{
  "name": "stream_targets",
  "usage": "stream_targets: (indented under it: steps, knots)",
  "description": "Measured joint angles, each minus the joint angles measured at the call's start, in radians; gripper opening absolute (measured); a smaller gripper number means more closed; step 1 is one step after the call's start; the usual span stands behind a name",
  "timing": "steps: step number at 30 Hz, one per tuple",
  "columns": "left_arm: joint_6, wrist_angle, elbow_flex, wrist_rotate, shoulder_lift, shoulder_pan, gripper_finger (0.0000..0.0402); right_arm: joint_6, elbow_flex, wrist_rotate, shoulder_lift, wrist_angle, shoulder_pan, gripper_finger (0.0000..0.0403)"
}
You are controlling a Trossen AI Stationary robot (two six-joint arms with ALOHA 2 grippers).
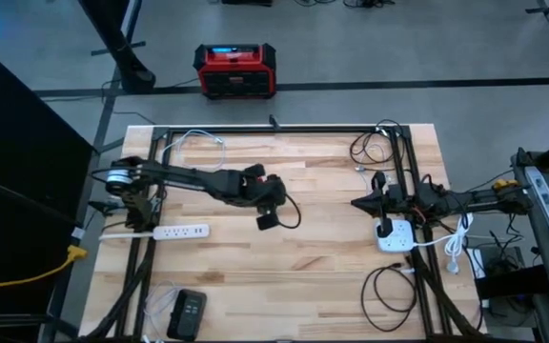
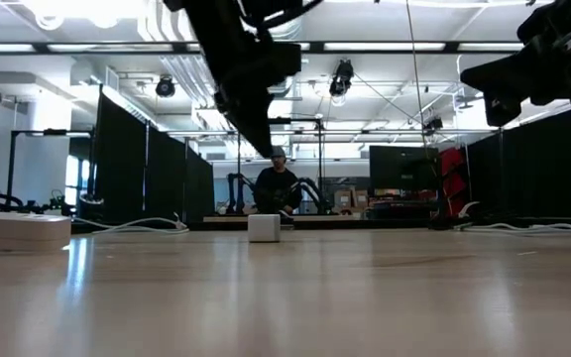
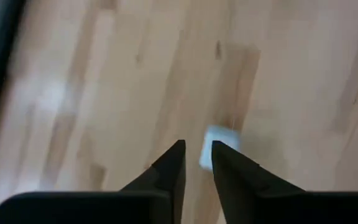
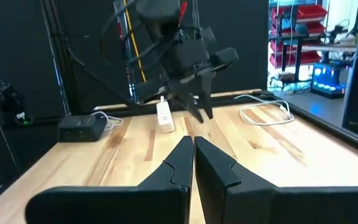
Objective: Insert USB
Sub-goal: Insert the white charger adapter into the left white outlet extension
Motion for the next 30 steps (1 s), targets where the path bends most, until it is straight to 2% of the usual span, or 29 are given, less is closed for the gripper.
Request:
stream_targets:
  steps: [5, 9, 14, 21, 25, 30]
  knots:
    - [-0.018, -0.014, 0.003, 0.061, -0.001, 0.0, 0.0118, 0.0, 0.0, -0.001, 0.019, 0.009, 0.0, 0.0]
    - [-0.045, -0.043, -0.02, 0.068, -0.013, -0.003, 0.0152, -0.003, 0.0, -0.001, 0.034, 0.01, 0.0, 0.0]
    - [-0.06, -0.016, -0.098, 0.073, -0.034, -0.003, 0.0185, -0.015, 0.0, -0.003, 0.043, 0.011, 0.0, 0.0]
    - [-0.071, 0.207, -0.295, 0.187, -0.096, -0.007, 0.0213, -0.02, 0.0, -0.006, 0.06, 0.013, 0.0, 0.0]
    - [-0.081, 0.348, -0.397, 0.193, -0.128, -0.019, 0.0222, -0.017, 0.0, -0.007, 0.064, 0.011, 0.0, 0.0]
    - [-0.089, 0.436, -0.499, 0.193, -0.139, -0.018, 0.023, -0.016, 0.0, -0.007, 0.068, 0.015, 0.0, 0.0]
